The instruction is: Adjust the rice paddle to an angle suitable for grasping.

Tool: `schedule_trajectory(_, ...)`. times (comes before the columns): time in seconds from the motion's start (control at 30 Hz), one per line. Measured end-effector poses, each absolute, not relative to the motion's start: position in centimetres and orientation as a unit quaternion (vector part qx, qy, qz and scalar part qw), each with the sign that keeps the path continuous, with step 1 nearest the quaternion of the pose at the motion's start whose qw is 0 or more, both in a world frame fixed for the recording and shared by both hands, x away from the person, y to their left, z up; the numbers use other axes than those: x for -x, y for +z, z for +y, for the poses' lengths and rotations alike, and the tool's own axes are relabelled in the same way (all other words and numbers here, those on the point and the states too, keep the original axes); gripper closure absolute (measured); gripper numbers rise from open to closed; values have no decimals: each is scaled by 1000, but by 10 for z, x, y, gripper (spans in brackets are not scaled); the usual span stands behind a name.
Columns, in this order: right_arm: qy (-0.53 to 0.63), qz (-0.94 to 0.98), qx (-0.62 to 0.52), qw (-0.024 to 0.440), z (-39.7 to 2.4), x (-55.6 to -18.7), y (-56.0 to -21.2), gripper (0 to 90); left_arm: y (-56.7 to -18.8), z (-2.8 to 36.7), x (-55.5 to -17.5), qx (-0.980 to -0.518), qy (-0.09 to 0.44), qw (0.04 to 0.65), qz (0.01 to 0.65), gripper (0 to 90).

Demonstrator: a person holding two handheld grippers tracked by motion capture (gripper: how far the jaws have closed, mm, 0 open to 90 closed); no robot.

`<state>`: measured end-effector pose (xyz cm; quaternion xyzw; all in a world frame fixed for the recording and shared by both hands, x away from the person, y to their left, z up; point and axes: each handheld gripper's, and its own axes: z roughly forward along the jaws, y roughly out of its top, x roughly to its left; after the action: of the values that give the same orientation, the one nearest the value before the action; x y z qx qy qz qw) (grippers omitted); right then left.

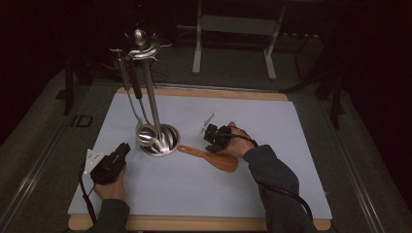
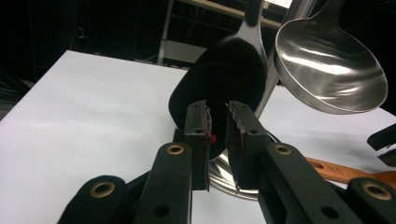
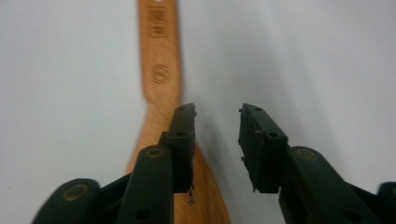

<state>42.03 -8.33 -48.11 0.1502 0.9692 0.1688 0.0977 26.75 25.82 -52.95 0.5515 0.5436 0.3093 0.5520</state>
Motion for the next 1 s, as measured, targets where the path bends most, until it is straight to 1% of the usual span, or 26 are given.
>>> schedule_trajectory(0.13,165,973,-139,87,-72,-419,-483,618,-529,258,-267,-552,309,552,543,790)
schedule_trajectory(0.33,136,982,-109,67,-54,-416,-488,642,-529,259,-267,-549,309,554,544,789)
schedule_trajectory(0.53,112,987,-107,49,-45,-421,-494,638,-529,259,-267,-549,308,554,544,786)
schedule_trajectory(0.57,105,988,-108,43,-42,-422,-497,650,-529,259,-267,-549,308,555,544,786)
schedule_trajectory(0.7,93,988,-120,35,-40,-424,-498,656,-529,260,-267,-549,308,555,544,786)
schedule_trajectory(0.83,81,986,-143,40,-41,-428,-498,656,-529,260,-266,-548,308,555,544,786)
schedule_trajectory(1.0,73,987,-142,35,-39,-429,-498,644,-529,260,-267,-549,308,554,544,786)
